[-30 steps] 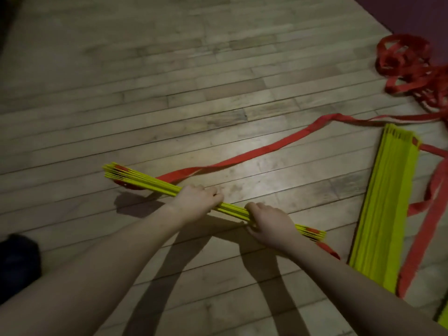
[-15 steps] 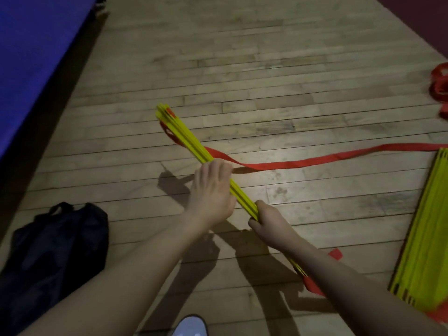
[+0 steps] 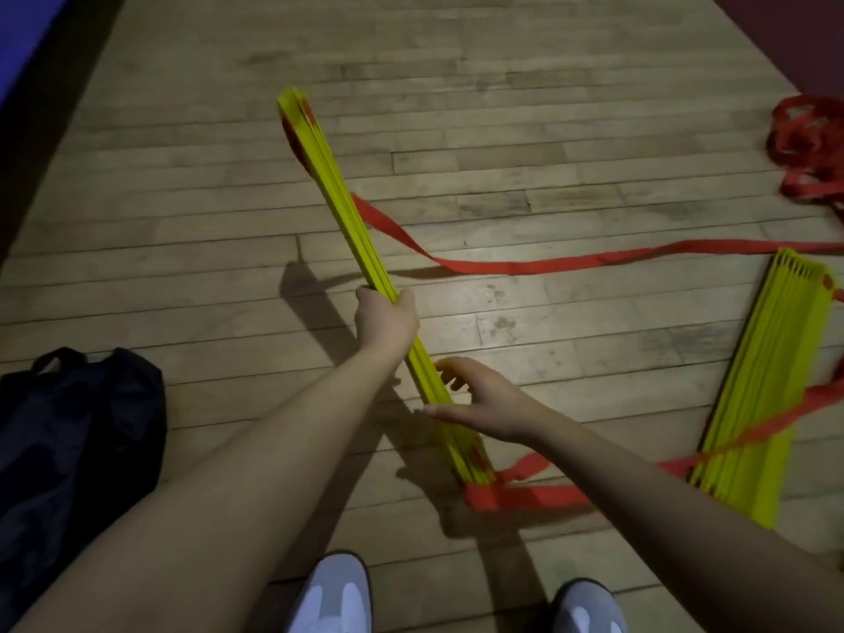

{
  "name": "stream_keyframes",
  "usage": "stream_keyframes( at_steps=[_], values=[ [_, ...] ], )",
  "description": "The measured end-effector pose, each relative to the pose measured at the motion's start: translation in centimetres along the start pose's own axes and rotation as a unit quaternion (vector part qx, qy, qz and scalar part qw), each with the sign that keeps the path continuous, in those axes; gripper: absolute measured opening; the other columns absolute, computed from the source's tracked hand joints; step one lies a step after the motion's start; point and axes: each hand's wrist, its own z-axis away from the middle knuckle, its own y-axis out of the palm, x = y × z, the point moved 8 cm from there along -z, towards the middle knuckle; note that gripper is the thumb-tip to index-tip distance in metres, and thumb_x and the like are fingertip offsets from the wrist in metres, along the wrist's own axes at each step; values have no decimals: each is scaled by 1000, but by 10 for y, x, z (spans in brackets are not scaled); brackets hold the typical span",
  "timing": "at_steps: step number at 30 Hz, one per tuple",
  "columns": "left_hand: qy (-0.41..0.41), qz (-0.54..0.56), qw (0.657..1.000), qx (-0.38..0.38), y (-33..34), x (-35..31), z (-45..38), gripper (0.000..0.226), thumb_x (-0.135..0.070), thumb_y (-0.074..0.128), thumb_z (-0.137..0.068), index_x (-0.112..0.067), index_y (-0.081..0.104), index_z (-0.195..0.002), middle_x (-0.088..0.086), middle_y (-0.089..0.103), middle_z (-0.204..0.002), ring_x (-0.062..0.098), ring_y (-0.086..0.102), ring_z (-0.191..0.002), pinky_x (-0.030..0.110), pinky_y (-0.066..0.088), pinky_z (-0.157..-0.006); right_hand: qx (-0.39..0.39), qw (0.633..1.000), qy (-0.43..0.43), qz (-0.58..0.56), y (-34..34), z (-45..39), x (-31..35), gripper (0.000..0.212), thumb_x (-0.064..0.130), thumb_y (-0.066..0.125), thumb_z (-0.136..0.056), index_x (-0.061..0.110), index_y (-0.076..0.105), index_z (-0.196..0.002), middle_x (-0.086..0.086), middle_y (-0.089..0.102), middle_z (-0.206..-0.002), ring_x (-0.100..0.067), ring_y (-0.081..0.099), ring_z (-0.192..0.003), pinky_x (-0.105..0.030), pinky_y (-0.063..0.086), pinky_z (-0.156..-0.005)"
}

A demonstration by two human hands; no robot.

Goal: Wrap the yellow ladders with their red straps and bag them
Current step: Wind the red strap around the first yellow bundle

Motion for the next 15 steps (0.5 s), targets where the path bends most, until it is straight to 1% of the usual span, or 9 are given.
stream_keyframes(
  at_steps=[3, 5, 7, 8, 10, 11, 12, 14, 15],
  values=[
    [8, -13, 1000, -1, 10, 12, -31, 61, -40, 47, -74, 0, 34, -119, 25, 62, -113, 41, 65, -96, 55, 55, -81, 29, 998, 57, -23, 0, 22, -36, 59, 44, 75, -78, 17, 54, -126, 0, 61, -110, -14, 59, -97, -27, 50, -83],
    [10, -20, 1000, -5, 11, 4, -35, 70, -42, 47, -72, 0, 34, -126, 24, 62, -114, 40, 65, -97, 53, 54, -83, 103, 991, 90, -4, 12, 36, -54, 60, 44, 78, -75, 18, 54, -124, 2, 62, -108, -16, 61, -97, -30, 51, -86],
    [1, -22, 1000, 3, 10, -7, -27, 56, -35, 50, -85, 2, 36, -125, 23, 65, -109, 34, 68, -89, 48, 56, -80, 173, 978, 98, 70, 31, 46, -63, 57, 43, 79, -74, 19, 55, -121, 2, 62, -108, -17, 59, -100, -32, 49, -89],
    [-1, -22, 1000, 4, 9, -12, -25, 47, -29, 50, -92, 4, 37, -124, 22, 65, -106, 31, 69, -82, 44, 58, -76, 195, 968, 87, 129, 39, 48, -64, 52, 42, 77, -77, 19, 56, -118, 1, 62, -109, -17, 57, -102, -31, 44, -90],
    [-5, -24, 1000, 5, 9, -15, -24, 38, -22, 48, -96, 5, 40, -121, 18, 63, -104, 27, 67, -70, 34, 56, -63, 202, 953, 50, 220, 48, 48, -62, 36, 38, 68, -85, 16, 60, -112, -3, 62, -110, -19, 51, -106, -29, 33, -89],
    [-5, -30, 1000, 7, 8, -14, -22, 37, -21, 48, -96, 5, 41, -121, 18, 61, -103, 25, 65, -67, 30, 54, -59, 193, 954, 46, 225, 48, 47, -62, 30, 35, 66, -87, 14, 64, -109, -5, 63, -109, -19, 52, -106, -28, 33, -86],
    [-3, -36, 999, 8, 9, -13, -22, 37, -21, 48, -97, 6, 41, -122, 18, 61, -102, 24, 64, -64, 30, 52, -57, 179, 962, 53, 201, 44, 45, -63, 26, 30, 65, -88, 12, 68, -107, -7, 65, -107, -20, 55, -104, -27, 35, -84],
    [-2, -42, 999, 9, 6, -9, -21, 39, -20, 49, -95, 7, 40, -123, 23, 64, -103, 25, 61, -62, 37, 56, -64, 172, 971, 74, 145, 33, 45, -66, 21, 19, 64, -90, 11, 72, -108, -8, 70, -103, -19, 61, -96, -27, 43, -81],
    [-5, -39, 999, 10, 5, -7, -20, 38, -19, 49, -95, 7, 41, -121, 26, 64, -104, 25, 60, -61, 42, 58, -68, 187, 969, 73, 147, 31, 47, -65, 21, 18, 61, -92, 12, 72, -109, -7, 71, -100, -16, 63, -90, -25, 45, -78]
  ],
)
